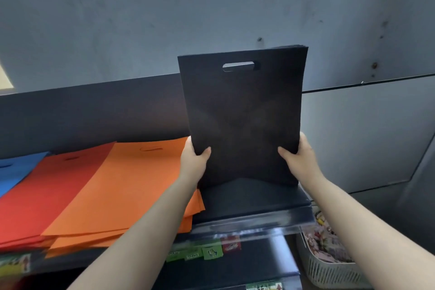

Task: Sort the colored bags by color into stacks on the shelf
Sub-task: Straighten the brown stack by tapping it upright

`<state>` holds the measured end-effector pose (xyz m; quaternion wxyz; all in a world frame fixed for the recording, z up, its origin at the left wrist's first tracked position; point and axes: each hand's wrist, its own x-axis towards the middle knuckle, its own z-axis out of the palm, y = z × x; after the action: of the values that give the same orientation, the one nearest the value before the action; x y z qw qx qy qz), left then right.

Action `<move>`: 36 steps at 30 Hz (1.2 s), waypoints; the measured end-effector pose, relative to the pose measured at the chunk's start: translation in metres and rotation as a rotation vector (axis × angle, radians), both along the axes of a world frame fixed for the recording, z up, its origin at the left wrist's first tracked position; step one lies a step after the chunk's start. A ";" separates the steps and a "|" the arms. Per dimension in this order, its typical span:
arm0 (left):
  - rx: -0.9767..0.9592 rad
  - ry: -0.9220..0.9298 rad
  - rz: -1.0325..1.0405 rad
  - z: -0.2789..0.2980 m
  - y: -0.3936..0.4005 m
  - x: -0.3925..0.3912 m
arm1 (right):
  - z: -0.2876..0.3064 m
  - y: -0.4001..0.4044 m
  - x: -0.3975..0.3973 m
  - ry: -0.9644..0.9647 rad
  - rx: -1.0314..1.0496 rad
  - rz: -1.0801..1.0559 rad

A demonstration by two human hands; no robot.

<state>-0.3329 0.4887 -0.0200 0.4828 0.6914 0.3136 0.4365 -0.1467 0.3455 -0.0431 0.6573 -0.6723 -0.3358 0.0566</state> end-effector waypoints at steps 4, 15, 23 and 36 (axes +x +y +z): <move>0.033 0.102 -0.004 -0.009 -0.003 -0.006 | -0.008 -0.007 -0.005 -0.045 -0.041 -0.013; -0.089 0.374 -0.095 0.023 -0.001 -0.015 | 0.042 -0.024 0.023 -0.118 -0.372 0.036; -0.293 0.638 -0.126 0.006 -0.007 -0.018 | 0.018 -0.022 0.028 0.116 -0.674 0.146; 0.402 0.933 0.048 0.021 -0.013 -0.008 | 0.016 -0.017 0.037 0.087 -0.878 0.090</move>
<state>-0.3408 0.4757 0.0013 0.1384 0.8847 0.4213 0.1438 -0.1096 0.3287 -0.0269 0.3198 -0.8695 -0.2808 0.2506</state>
